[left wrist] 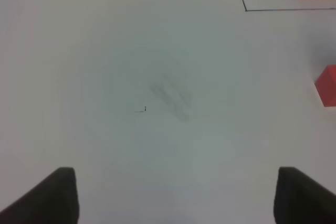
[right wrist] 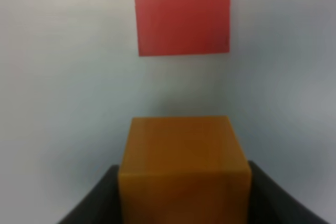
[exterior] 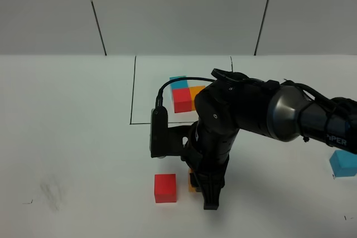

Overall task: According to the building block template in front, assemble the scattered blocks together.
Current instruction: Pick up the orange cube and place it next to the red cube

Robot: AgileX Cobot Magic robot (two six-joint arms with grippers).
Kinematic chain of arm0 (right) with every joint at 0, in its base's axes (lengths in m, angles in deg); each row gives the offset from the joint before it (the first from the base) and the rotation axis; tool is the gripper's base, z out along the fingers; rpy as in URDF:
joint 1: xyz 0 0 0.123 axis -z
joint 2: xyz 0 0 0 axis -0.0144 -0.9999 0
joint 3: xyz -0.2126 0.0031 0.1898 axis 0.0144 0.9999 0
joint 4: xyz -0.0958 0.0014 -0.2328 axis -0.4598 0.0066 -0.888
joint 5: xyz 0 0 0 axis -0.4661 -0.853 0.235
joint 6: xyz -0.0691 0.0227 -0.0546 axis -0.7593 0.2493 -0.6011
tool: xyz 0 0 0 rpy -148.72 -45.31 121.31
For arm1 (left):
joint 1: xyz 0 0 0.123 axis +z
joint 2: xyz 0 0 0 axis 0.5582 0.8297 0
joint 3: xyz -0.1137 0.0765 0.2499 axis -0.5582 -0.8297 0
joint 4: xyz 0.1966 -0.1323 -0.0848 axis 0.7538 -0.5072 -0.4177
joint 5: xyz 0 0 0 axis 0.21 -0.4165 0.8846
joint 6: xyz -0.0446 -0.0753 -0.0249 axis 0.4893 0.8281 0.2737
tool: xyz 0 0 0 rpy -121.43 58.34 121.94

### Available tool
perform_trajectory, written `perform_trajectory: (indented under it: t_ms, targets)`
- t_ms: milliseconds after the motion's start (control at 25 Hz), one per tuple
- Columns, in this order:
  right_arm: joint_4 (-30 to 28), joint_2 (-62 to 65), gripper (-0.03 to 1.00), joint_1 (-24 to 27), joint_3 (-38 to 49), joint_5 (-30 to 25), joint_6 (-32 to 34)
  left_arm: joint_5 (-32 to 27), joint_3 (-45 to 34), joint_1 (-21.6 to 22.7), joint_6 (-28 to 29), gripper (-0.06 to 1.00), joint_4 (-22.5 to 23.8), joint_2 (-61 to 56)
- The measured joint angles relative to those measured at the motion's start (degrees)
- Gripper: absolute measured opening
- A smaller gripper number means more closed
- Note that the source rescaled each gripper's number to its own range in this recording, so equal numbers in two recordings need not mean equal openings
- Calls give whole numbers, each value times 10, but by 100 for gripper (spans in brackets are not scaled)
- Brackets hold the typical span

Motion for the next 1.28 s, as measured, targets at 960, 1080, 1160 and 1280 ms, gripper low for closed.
perform_trajectory:
  t_ms: [960, 1080, 1160, 1280]
  targets:
    - [6, -71, 22, 0, -104, -74, -31, 0, 0, 0, 0, 93, 0, 0]
    - [23, -71, 22, 0, -104, -74, -30, 0, 0, 0, 0, 93, 0, 0]
    - [29, -71, 22, 0, -104, -74, -30, 0, 0, 0, 0, 93, 0, 0]
    - [31, -74, 22, 0, -104, -74, -18, 0, 0, 0, 0, 93, 0, 0]
